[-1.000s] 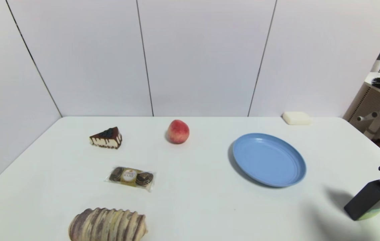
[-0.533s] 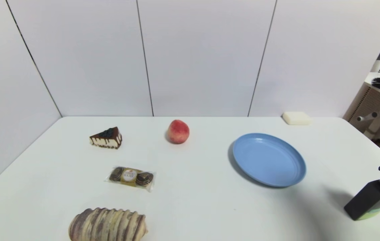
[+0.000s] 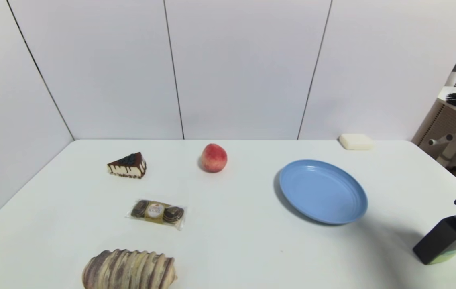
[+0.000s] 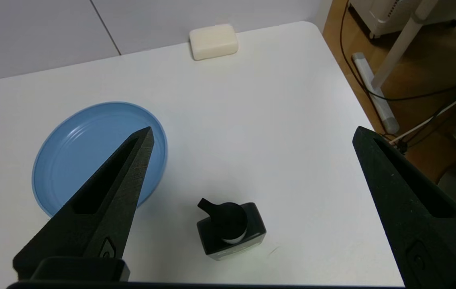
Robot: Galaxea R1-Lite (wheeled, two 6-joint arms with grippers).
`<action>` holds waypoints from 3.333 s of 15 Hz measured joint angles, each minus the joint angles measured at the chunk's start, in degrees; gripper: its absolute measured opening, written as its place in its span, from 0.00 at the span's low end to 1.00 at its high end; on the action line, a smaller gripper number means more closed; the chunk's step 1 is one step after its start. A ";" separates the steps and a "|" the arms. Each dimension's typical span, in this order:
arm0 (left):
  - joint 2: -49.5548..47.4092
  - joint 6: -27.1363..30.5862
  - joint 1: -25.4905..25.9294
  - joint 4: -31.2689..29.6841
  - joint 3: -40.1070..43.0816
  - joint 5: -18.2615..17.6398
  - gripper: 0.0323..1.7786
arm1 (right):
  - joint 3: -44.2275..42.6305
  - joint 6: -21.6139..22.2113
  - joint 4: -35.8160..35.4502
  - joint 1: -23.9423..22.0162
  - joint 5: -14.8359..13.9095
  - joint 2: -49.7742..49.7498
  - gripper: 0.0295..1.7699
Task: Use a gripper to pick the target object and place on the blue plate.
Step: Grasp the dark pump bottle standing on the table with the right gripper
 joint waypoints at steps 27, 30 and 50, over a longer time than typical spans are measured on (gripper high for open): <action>0.00 0.02 0.00 0.00 0.00 -0.01 0.95 | 36.86 -2.40 -8.77 3.04 0.02 -19.36 0.97; 0.00 0.02 0.00 0.00 0.00 -0.01 0.95 | 38.66 -2.60 -10.78 4.00 0.06 -19.38 0.97; 0.00 0.02 0.00 -0.01 0.00 0.00 0.95 | 45.32 -4.28 -41.70 5.53 -0.39 2.83 0.97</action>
